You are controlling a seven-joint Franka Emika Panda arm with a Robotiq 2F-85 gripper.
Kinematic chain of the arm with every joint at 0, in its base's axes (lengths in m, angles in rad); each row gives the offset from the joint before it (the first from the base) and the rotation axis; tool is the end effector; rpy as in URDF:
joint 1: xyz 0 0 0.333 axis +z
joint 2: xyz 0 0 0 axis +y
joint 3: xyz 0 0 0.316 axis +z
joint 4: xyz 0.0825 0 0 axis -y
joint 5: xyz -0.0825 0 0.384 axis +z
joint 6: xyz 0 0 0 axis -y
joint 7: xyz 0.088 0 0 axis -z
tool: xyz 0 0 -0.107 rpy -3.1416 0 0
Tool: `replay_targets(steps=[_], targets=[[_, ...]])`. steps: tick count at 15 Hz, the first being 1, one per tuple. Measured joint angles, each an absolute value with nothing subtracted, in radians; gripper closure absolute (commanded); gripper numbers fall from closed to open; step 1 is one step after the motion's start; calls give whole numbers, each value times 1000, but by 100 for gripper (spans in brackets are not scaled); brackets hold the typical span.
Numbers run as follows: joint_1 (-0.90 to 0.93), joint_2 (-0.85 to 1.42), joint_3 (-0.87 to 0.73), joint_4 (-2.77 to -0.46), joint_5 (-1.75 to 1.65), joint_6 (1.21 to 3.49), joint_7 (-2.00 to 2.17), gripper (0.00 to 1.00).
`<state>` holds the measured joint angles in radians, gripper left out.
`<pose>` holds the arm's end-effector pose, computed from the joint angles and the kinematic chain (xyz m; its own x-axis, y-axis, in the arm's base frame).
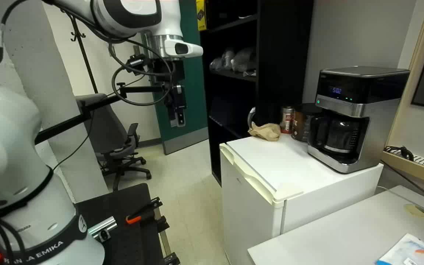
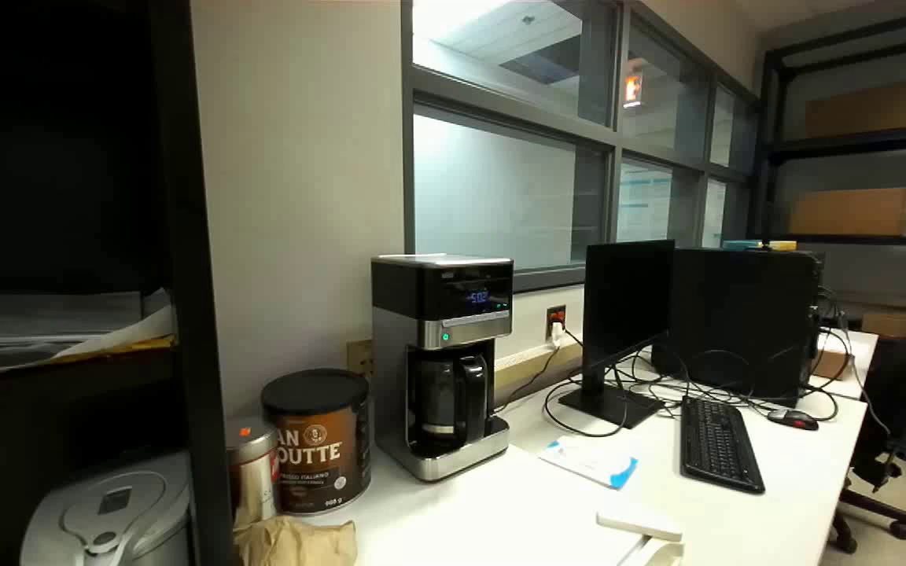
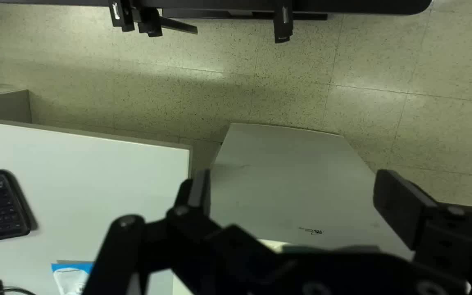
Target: Press a button on the machine
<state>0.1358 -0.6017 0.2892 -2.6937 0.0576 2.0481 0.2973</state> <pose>0.3183 0.1413 0.4016 0.9987 0.0443 -0.0235 0.0469 -0.9911 0.1248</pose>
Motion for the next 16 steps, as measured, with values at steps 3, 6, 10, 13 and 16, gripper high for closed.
replay_targets(steps=[3, 6, 10, 13, 16], targets=[[136, -602, 289, -2694, 58, 2048, 297, 0], [136, -602, 289, -2694, 58, 2048, 297, 0], [135, -601, 288, -2694, 49, 2048, 297, 0], [112, -582, 281, -2685, -31, 2060, 297, 0], [45, -516, 270, -2645, -203, 2089, 283, 0]])
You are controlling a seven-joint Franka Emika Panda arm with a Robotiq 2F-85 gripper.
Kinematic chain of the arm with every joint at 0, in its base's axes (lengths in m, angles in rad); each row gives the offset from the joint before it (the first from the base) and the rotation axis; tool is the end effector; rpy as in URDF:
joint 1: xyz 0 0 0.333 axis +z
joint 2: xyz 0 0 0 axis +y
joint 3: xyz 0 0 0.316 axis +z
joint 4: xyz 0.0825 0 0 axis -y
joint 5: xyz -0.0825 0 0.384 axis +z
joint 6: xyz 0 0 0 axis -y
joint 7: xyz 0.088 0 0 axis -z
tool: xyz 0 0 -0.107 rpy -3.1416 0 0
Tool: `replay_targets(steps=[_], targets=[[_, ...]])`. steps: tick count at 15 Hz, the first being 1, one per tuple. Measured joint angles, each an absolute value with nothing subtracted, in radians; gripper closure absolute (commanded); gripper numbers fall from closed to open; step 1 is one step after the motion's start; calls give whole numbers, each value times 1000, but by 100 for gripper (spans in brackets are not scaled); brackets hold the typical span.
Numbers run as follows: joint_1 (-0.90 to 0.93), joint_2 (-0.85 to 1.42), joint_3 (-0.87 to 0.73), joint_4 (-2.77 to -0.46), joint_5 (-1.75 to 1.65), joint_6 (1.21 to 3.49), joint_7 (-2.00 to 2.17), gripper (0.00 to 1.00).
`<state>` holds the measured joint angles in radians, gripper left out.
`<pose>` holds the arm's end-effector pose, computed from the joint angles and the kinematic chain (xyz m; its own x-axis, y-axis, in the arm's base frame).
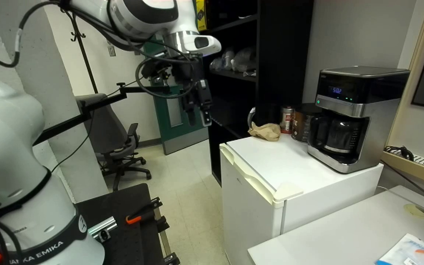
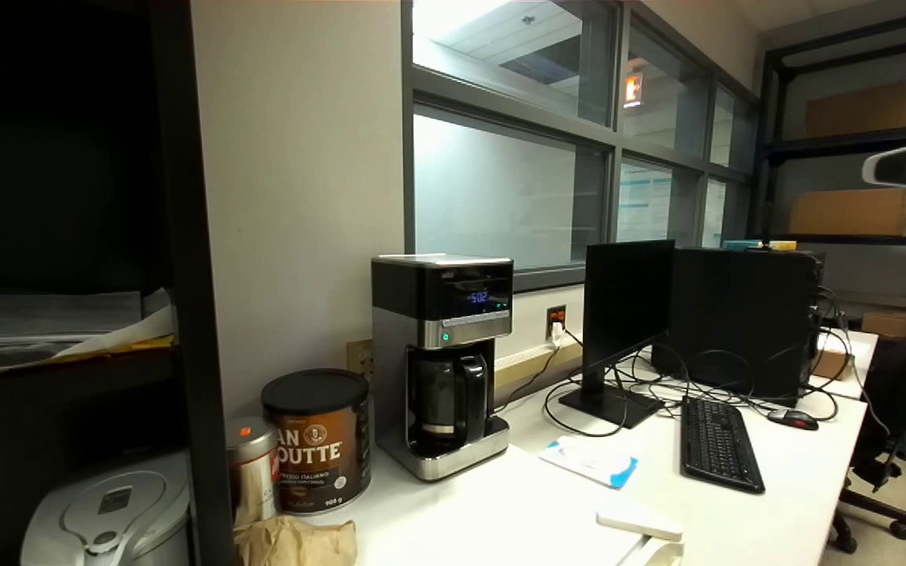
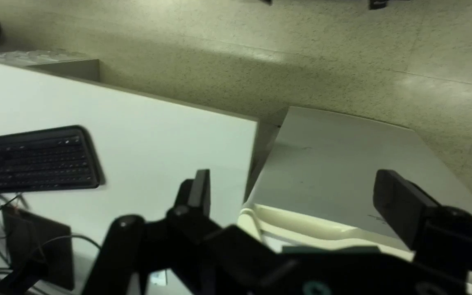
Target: Press a button on the machine
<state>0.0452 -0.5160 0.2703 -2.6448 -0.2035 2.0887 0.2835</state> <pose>0.3563 0.1020 0.4006 0.9947 0.1023 0.0092 0.0946 -0.9470 0.3070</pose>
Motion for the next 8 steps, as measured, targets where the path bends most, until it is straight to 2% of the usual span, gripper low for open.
replay_targets(steps=[1, 2, 4, 8], targets=[[21, -485, 264, -2622, -266, 2101, 274, 0], [-2, -451, 256, -2594, -332, 2114, 264, 25], [-37, -377, 234, -2532, -456, 2146, 233, 33], [-57, -217, 173, -2403, -642, 2250, 131, 66]])
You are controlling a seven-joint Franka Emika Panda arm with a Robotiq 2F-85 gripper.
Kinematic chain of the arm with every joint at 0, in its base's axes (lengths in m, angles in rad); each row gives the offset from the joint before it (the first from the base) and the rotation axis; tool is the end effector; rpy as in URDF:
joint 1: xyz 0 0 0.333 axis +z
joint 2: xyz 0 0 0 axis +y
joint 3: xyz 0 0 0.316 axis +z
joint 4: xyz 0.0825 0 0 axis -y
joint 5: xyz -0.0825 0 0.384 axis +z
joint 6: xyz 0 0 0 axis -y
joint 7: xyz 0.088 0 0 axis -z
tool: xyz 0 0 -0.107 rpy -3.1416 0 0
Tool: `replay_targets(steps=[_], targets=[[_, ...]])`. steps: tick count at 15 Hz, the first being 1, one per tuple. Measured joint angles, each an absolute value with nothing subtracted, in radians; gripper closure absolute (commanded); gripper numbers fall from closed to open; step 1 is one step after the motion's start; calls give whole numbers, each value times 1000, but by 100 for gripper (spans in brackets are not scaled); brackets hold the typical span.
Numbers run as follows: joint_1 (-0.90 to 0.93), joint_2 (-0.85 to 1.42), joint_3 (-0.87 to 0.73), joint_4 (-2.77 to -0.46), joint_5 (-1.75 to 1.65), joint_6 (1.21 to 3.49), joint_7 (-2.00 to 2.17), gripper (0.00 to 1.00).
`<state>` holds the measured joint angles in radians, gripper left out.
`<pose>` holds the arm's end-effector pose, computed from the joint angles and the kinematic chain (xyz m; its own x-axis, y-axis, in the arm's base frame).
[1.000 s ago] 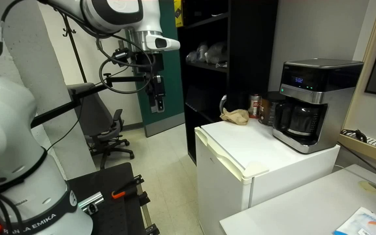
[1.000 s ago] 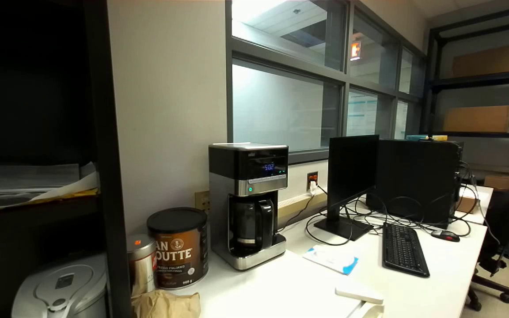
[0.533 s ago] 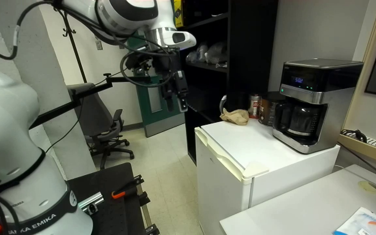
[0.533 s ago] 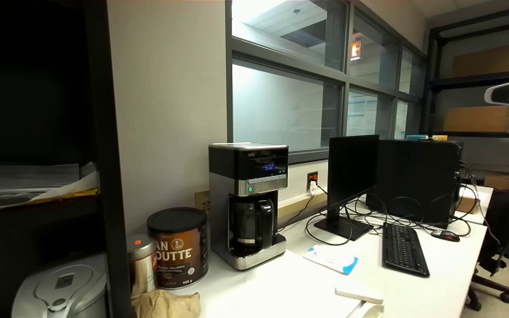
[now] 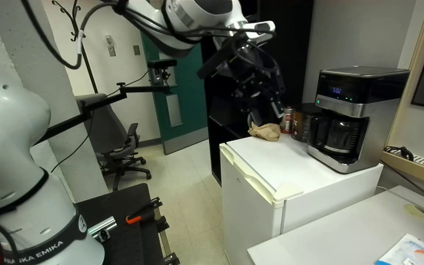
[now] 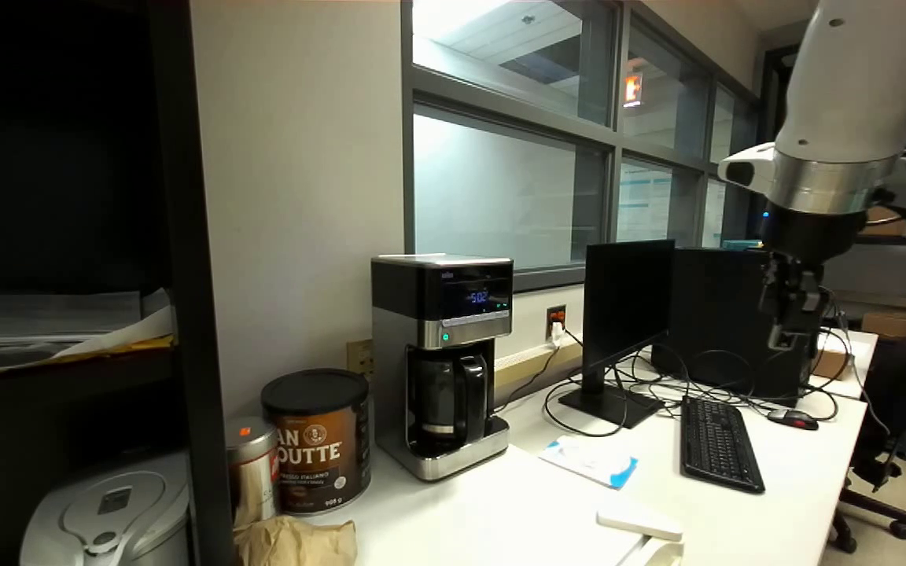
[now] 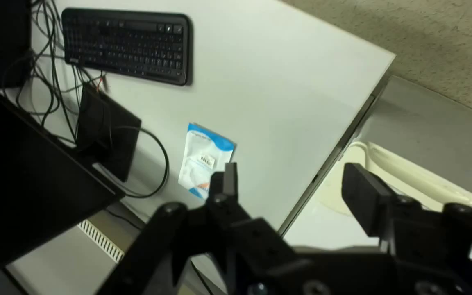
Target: Press a button on the machine
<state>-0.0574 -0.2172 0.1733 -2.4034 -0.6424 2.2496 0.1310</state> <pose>0.4703 0.0387 0.4075 0.9270 0.3749 0.0124 0.3142 -0.7940 0.5204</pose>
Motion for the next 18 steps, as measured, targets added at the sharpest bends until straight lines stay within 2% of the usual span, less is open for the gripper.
replay_targets(steps=[5, 18], targets=[[-51, -44, 105, -2264, -751, 2405, -7, 99], [-40, 205, 30, -2023, -858, 2701, -165, 100]])
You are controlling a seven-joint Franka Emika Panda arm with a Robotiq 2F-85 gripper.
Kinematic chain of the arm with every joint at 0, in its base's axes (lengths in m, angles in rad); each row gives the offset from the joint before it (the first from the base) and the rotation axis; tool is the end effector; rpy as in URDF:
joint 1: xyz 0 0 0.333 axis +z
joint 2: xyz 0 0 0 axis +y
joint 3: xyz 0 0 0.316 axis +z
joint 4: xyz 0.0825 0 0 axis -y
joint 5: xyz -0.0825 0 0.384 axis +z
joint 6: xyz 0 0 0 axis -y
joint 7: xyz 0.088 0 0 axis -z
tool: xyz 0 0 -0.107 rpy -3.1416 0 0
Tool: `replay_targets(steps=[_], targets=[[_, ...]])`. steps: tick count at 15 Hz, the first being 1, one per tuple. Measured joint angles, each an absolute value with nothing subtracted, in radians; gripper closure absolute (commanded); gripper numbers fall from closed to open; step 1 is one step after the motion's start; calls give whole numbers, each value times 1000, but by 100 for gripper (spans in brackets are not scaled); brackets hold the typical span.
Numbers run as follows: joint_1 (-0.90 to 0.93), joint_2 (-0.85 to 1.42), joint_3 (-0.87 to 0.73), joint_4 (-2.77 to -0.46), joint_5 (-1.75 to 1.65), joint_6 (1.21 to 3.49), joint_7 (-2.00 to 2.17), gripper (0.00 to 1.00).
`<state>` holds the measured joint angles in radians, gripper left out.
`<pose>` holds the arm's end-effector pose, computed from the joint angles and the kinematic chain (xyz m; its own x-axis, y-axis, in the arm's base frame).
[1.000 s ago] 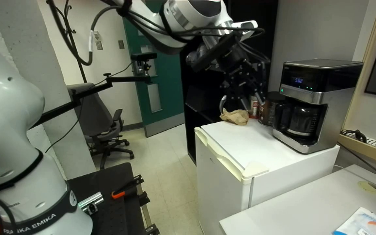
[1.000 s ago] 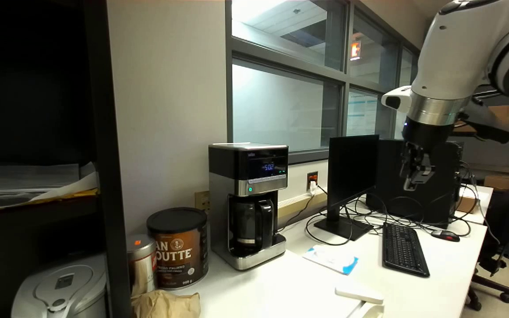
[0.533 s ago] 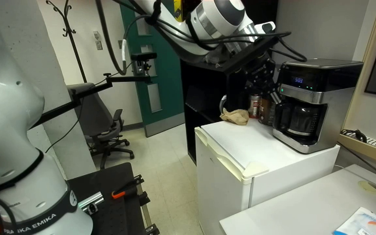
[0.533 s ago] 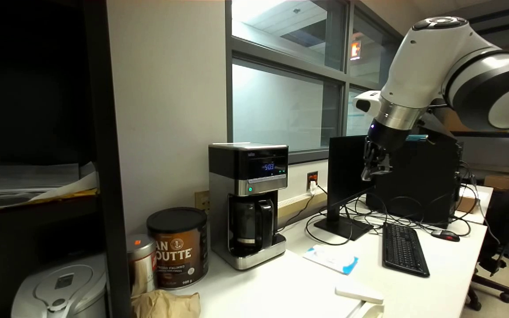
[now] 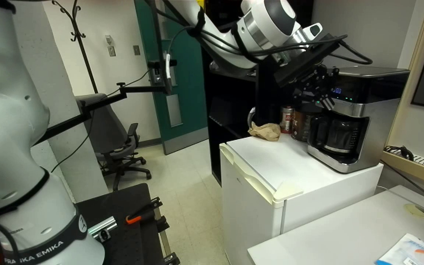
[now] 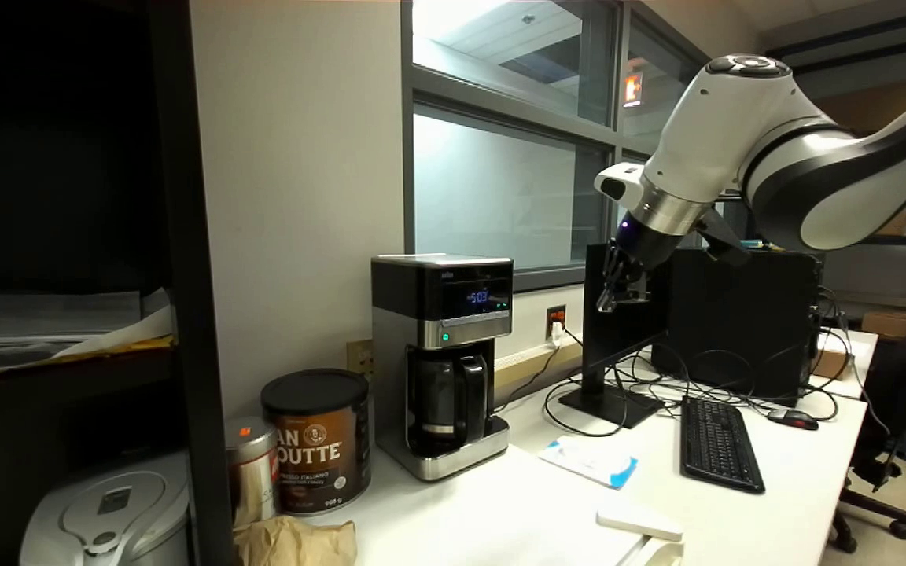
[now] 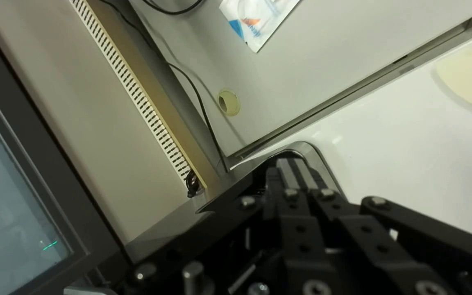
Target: Press a button on the machine
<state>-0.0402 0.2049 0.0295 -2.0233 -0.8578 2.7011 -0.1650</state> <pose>0.6196 0.0183 0.3920 0.6224 0.7747 0.1114 0.5646 -0.5430 0.6216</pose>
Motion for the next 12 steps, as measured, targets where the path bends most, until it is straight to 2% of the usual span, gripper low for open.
replay_targets(steps=[12], targets=[[-44, 399, 28, -1822, -913, 2817, -169, 100]])
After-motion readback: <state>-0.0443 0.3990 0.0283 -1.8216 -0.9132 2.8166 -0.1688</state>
